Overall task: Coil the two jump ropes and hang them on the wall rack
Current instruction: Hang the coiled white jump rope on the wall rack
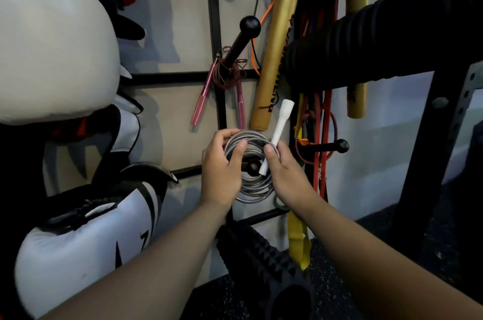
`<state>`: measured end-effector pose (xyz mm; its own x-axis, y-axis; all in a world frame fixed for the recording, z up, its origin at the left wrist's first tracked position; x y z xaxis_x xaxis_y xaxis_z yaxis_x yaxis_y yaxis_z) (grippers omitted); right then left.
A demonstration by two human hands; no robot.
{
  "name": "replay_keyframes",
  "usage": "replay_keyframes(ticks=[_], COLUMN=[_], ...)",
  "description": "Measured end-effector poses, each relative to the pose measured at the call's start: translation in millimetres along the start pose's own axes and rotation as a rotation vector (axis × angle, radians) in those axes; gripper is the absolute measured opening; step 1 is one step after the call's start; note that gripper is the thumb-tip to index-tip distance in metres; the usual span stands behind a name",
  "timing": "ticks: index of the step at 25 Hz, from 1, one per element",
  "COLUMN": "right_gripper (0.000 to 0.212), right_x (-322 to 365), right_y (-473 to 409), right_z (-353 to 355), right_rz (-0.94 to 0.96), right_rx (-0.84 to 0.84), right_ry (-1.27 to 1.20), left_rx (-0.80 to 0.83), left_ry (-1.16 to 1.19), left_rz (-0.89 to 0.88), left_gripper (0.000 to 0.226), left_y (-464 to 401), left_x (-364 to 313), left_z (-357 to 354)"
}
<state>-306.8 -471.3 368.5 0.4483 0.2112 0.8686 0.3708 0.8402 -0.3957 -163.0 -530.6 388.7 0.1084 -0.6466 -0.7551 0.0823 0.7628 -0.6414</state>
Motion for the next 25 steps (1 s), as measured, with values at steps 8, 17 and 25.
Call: replay_keyframes(ticks=[8, 17, 25], right_gripper=[0.038, 0.02, 0.017], right_x=[-49.9, -85.0, -99.9], right_y=[-32.4, -57.7, -68.8], right_z=[-19.3, -59.6, -60.6], right_rz=[-0.095, -0.193, -0.292], right_rx=[0.108, 0.232, 0.251], right_ry=[-0.034, -0.067, -0.035], left_rx=[0.002, 0.046, 0.126], left_ry=[-0.054, -0.193, -0.29], left_rz=[0.006, 0.024, 0.138], left_gripper=[0.02, 0.016, 0.02], left_y=[-16.8, -26.4, -44.5], left_x=[49.2, 103.3, 120.0], left_z=[-17.1, -14.7, -28.1])
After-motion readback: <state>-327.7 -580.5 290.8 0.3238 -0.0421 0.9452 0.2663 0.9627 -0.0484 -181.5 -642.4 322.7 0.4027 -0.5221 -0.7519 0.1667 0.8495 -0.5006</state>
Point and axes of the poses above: each hand's wrist, its own y-axis away from the middle knuckle, its own z-axis out of the back of the hand, x = y × z, the point moved 8 cm from there along -y, towards the middle knuckle, and after that the axes turned 1 degree about -x, right-handed, at the moved point
